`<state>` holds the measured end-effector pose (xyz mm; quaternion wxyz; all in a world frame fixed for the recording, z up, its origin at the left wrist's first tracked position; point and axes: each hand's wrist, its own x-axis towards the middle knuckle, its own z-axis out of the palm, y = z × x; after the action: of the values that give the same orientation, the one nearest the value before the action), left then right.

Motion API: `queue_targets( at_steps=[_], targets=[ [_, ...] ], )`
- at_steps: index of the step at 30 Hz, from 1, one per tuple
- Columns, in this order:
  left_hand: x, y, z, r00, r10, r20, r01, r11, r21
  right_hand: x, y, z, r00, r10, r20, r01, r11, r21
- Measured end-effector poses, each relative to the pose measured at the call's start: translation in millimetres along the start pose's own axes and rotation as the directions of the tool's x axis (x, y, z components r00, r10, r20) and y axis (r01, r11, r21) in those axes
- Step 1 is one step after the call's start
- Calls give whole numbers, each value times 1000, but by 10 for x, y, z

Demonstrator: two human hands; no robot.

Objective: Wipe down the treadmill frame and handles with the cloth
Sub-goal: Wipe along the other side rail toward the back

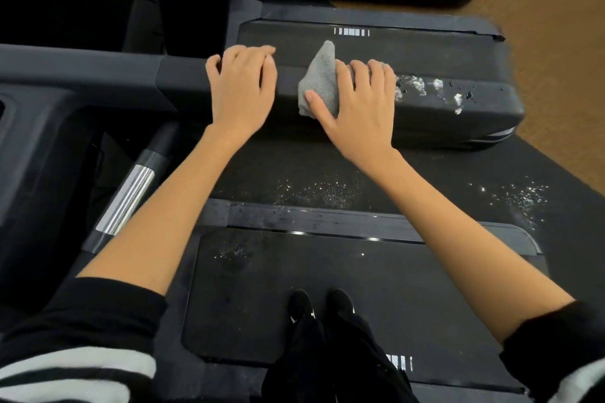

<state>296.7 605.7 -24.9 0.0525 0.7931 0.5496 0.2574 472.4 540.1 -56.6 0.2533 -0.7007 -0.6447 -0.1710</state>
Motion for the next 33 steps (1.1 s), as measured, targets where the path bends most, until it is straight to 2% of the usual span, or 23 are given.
queue_targets(
  at_steps=[2, 5, 10, 12, 15, 19, 22, 25, 28, 30, 33],
  targets=[
    [-23, -117, 45, 999, 18, 36, -21, 995, 93, 42, -90, 44, 999, 38, -24, -39, 999, -30],
    [-36, -153, 126, 1000, 16, -8, -15, 992, 128, 135, -231, 82, 994, 87, -73, -88, 996, -16],
    [-54, -116, 192, 998, -3, -61, 14, 983, 185, 322, -438, 119, 988, 133, -81, -122, 984, 130],
    [-51, -124, 196, 998, -1, -69, 15, 980, 199, 315, -484, 115, 994, 62, -85, -47, 984, 172],
    [-57, -129, 200, 998, 5, -66, 8, 980, 200, 175, -373, 102, 986, -155, -66, 166, 966, 199],
    [-60, -132, 186, 997, 15, -79, 1, 981, 192, 7, -5, 36, 887, -457, -58, 460, 886, 58],
    [-54, -125, 188, 997, 17, -72, -3, 982, 191, -46, 239, 8, 810, -585, -35, 582, 810, -79],
    [-49, -112, 197, 998, 7, -66, 5, 982, 189, -105, 442, 1, 756, -654, -33, 643, 751, -152],
    [-45, -59, 219, 998, 14, -60, -2, 981, 193, -189, 673, -56, 733, -679, -45, 661, 726, -193],
    [-37, 17, 254, 998, 61, -35, -54, 980, 190, -269, 819, -114, 749, -660, -61, 640, 744, -191],
    [-20, 134, 319, 994, 105, 5, -104, 980, 171, -362, 934, -174, 823, -561, -92, 549, 826, -129]
  ],
)
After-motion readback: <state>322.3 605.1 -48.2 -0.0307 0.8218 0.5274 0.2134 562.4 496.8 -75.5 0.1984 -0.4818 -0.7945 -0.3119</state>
